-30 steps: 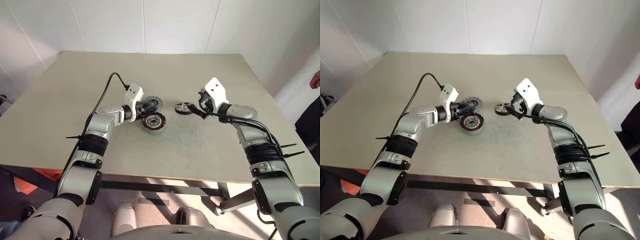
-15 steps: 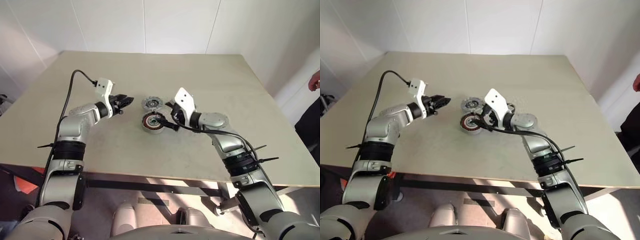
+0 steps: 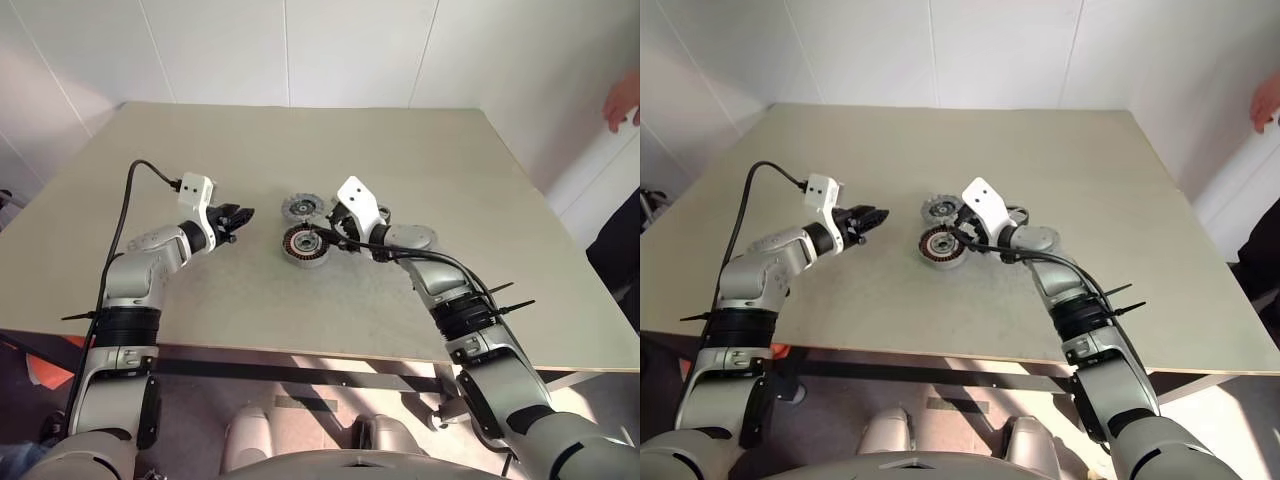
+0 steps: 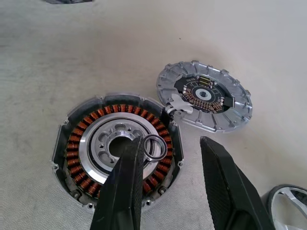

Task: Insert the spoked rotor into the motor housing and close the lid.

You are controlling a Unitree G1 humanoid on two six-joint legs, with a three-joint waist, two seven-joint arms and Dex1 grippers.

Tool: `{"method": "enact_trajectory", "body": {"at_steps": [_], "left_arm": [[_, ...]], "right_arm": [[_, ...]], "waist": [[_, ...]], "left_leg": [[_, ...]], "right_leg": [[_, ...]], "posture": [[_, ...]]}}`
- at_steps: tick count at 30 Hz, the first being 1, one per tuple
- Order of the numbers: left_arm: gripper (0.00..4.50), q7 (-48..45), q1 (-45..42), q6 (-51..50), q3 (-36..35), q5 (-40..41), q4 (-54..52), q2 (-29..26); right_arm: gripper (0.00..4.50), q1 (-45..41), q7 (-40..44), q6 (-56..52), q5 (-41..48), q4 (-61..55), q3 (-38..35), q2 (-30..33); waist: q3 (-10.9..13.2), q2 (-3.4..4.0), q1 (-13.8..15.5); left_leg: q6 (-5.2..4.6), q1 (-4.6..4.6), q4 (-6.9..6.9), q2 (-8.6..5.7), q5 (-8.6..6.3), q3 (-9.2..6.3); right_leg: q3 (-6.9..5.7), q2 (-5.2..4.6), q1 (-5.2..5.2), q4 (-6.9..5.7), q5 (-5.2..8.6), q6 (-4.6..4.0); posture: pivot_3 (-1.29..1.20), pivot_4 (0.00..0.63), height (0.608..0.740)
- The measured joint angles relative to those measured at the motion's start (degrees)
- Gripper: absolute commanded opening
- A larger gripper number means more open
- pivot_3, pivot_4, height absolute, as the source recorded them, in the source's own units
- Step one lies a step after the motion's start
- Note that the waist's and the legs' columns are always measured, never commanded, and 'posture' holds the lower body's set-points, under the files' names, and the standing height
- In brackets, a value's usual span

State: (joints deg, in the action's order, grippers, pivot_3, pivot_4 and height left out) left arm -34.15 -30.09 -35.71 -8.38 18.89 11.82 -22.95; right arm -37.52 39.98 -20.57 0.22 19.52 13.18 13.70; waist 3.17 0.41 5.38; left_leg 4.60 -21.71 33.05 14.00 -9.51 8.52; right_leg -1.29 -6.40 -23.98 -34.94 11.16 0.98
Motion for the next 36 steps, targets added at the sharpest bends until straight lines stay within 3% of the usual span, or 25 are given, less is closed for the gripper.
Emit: {"method": "enact_trajectory", "body": {"at_steps": [13,36], "left_arm": [[2.06,1.2,1.0,0.0,0.2,-0.1,-0.3,-0.1],[2.06,3.1,2.1,0.0,0.1,-0.1,-0.3,-0.3]], "right_arm": [[2.10,-0.4,1.4,-2.2,0.1,2.2,0.6,-3.2],[2.10,-2.0,1.0,-6.7,-0.4,3.5,1.6,-3.5]], "waist": [[0.0,0.00,0.0],[0.0,0.00,0.0]], "left_leg": [[0.02,0.01,0.00,0.00,0.01,0.00],[0.05,0.05,0.01,0.01,0.03,-0.01]], "right_leg": [[0.00,0.00,0.00,-0.02,0.00,0.00],[0.01,0.00,0.01,-0.08,0.00,0.00]], "posture": [[0.00,0.000,0.740],[0.00,0.000,0.740]]}}
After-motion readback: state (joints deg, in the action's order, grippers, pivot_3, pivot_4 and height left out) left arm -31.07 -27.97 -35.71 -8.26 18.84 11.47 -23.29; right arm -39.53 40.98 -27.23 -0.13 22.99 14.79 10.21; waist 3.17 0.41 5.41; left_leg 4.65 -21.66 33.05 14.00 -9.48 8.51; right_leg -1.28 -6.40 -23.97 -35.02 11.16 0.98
